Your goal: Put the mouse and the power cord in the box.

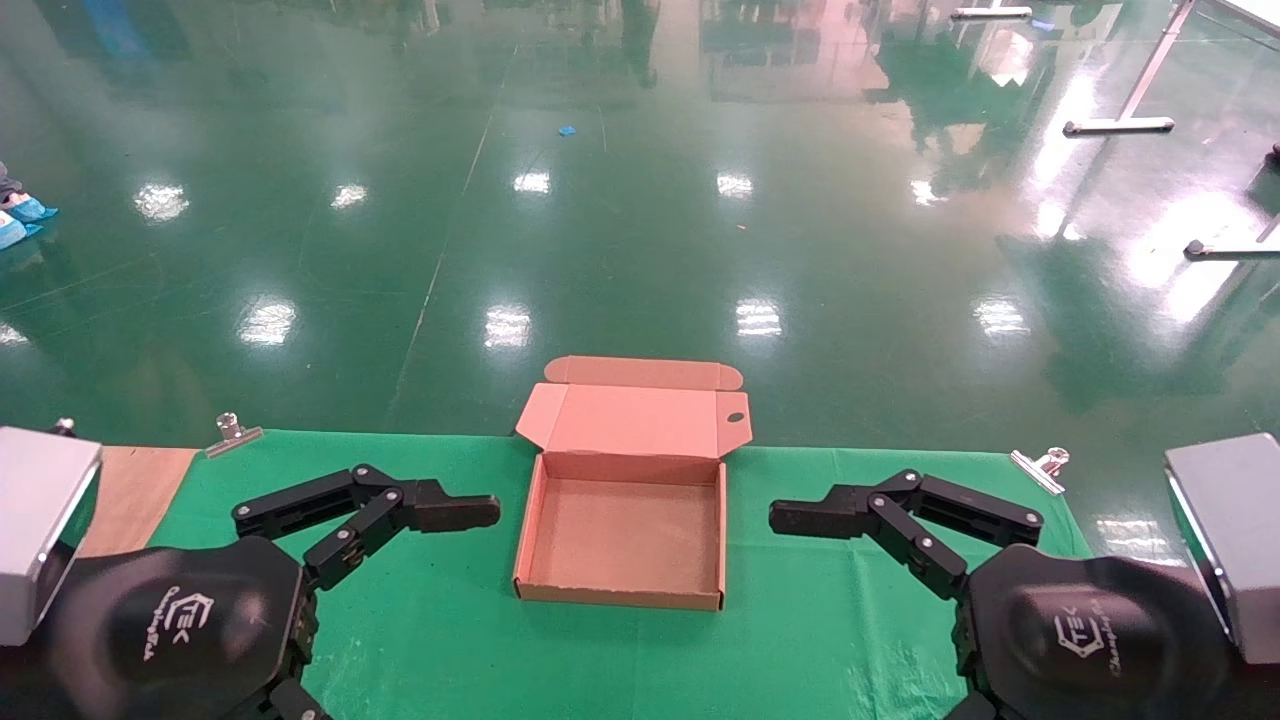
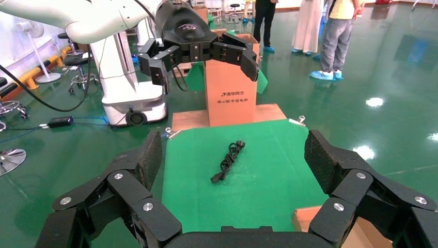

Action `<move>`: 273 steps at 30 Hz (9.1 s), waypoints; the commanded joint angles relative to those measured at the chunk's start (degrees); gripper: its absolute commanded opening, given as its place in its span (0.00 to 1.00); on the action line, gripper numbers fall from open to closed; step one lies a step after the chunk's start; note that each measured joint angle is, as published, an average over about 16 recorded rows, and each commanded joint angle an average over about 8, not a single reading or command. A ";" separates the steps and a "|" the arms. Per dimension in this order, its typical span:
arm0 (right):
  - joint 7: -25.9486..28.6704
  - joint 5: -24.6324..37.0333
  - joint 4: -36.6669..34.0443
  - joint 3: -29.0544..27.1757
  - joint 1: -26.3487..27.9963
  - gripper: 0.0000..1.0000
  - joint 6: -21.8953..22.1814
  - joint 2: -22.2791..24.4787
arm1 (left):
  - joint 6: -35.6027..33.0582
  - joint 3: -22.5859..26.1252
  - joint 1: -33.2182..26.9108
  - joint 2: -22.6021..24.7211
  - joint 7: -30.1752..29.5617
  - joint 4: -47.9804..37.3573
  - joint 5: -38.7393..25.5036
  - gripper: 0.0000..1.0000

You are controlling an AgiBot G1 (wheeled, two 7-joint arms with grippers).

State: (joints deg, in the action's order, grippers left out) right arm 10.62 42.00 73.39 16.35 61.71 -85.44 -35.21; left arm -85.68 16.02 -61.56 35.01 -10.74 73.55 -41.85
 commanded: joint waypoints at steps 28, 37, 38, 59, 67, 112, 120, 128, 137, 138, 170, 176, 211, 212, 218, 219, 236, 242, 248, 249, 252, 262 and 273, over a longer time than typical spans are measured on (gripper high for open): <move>-0.09 0.20 0.09 0.01 0.05 1.00 -0.09 0.09 | 0.01 0.25 -0.09 0.06 0.17 0.06 -0.50 1.00; -2.60 13.44 -2.38 5.08 5.23 1.00 -2.14 -0.09 | -0.76 5.78 -4.72 2.22 2.04 0.78 -13.62 1.00; -3.17 15.88 -2.91 6.07 6.39 1.00 -2.56 -0.36 | -1.01 6.83 -5.66 2.61 2.35 0.58 -16.09 1.00; -13.57 66.87 -13.97 32.47 26.54 1.00 -2.29 -15.57 | 3.60 24.26 -20.39 12.79 27.69 -29.55 -59.64 1.00; -16.60 74.13 -22.89 36.35 27.22 1.00 1.63 -21.60 | 8.36 26.25 -23.81 17.07 37.71 -46.20 -63.95 1.00; -37.07 74.03 -59.53 36.95 29.17 0.31 15.04 -36.02 | 20.81 26.07 -29.38 22.95 53.36 -72.51 -64.85 0.48; -39.14 73.78 -62.68 36.82 29.44 0.00 16.02 -37.02 | 24.49 25.96 -28.98 23.03 53.15 -72.93 -64.71 0.00; -40.74 73.32 -65.19 36.51 29.86 0.00 16.57 -37.50 | 27.86 25.76 -28.65 22.94 52.92 -73.12 -64.45 0.00; -41.82 73.13 -67.24 36.40 30.22 0.00 16.72 -38.11 | 26.73 25.67 -28.76 22.58 53.59 -73.23 -64.31 0.00; -41.91 73.12 -67.41 36.40 30.26 0.00 16.70 -38.20 | 26.40 25.65 -28.80 22.49 53.72 -73.24 -64.29 0.00; -43.99 70.79 -67.23 34.83 37.69 0.00 10.13 -37.05 | 7.98 24.56 -36.39 17.82 55.52 -72.90 -62.72 0.00; -43.52 68.97 -63.76 33.51 43.13 0.00 5.49 -34.78 | 3.89 24.55 -41.47 18.45 53.62 -71.84 -62.71 0.00; -32.94 61.30 -48.25 33.80 47.97 0.00 19.33 -43.17 | 22.50 21.17 -46.67 40.48 47.09 -70.13 -58.17 0.00; -32.92 60.84 -47.86 34.22 47.58 0.00 21.01 -43.17 | 24.75 21.13 -45.91 40.94 47.39 -70.11 -58.15 0.00; -32.64 58.46 -46.49 36.88 45.73 0.00 29.82 -43.08 | 34.83 20.24 -40.09 42.71 50.14 -67.26 -56.35 0.00; -32.58 58.10 -46.50 37.35 45.58 0.00 30.72 -43.05 | 35.80 20.01 -38.88 42.84 50.75 -66.39 -55.73 0.00; -35.00 51.81 -50.57 41.88 47.50 0.00 27.73 -42.19 | 52.67 27.42 -22.89 43.91 48.89 -53.69 -48.44 0.00; -37.23 49.90 -53.02 42.37 48.20 0.00 23.52 -42.08 | 57.21 35.06 -20.81 43.83 41.34 -50.05 -47.56 0.00; -39.58 47.92 -55.34 42.51 48.80 0.00 19.75 -42.12 | 59.18 42.63 -20.74 43.74 34.84 -49.40 -48.39 0.66; -39.98 47.59 -55.64 42.52 48.93 0.00 19.09 -42.13 | 59.40 43.76 -20.87 43.73 33.78 -49.33 -48.57 0.78; -41.02 46.72 -56.47 42.62 49.33 0.00 17.27 -42.19 | 59.80 46.61 -21.27 43.69 30.83 -48.74 -48.64 1.00; -42.24 44.89 -57.76 43.37 50.03 0.00 15.12 -42.43 | 61.53 53.35 -22.37 43.53 24.77 -46.88 -47.81 1.00; -40.08 43.70 -54.62 45.35 50.43 0.00 16.98 -42.85 | 59.51 52.20 -23.42 42.11 26.34 -48.10 -39.55 1.00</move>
State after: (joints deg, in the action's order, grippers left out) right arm -29.38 85.66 18.99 61.76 111.74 -67.43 -78.08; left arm -26.92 68.04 -84.83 76.66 15.89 25.54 -81.47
